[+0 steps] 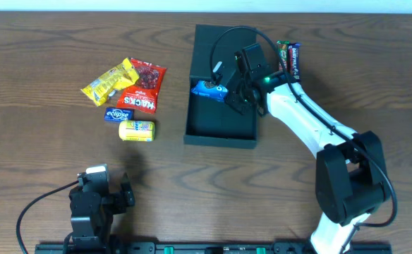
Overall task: Pack container
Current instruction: 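Lower the Oreo pack into the box and release it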
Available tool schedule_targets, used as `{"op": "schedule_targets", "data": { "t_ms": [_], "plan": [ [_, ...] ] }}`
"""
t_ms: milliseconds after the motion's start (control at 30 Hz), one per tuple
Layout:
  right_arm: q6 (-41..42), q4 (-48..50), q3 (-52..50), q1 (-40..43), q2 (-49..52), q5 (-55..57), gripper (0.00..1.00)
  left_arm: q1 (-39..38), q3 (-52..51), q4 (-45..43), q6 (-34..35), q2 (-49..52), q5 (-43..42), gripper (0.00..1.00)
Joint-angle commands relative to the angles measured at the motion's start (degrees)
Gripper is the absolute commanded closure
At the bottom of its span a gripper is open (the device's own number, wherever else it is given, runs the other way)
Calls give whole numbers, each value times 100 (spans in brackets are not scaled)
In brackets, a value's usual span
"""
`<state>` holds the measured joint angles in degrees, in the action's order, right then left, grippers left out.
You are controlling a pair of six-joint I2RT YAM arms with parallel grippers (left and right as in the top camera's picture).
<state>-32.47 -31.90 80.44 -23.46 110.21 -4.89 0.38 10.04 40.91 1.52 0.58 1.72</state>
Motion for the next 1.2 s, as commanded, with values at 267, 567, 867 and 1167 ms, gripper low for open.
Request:
{"op": "schedule_targets", "data": {
  "t_ms": [267, 567, 867, 1167],
  "plan": [
    [-59, 92, 44, 57, 39, -44, 1, 35, -83, 39, 61, -37, 17, 5],
    [470, 70, 46, 55, -120, -50, 56, 35, -83, 39, 61, -37, 17, 5],
    [680, -643, 33, 13, -48, -446, 99, 35, -83, 39, 59, -37, 17, 5],
    [74, -839, 28, 2, 358, -428, 99, 35, -83, 39, 61, -37, 17, 5]
  ]
}}
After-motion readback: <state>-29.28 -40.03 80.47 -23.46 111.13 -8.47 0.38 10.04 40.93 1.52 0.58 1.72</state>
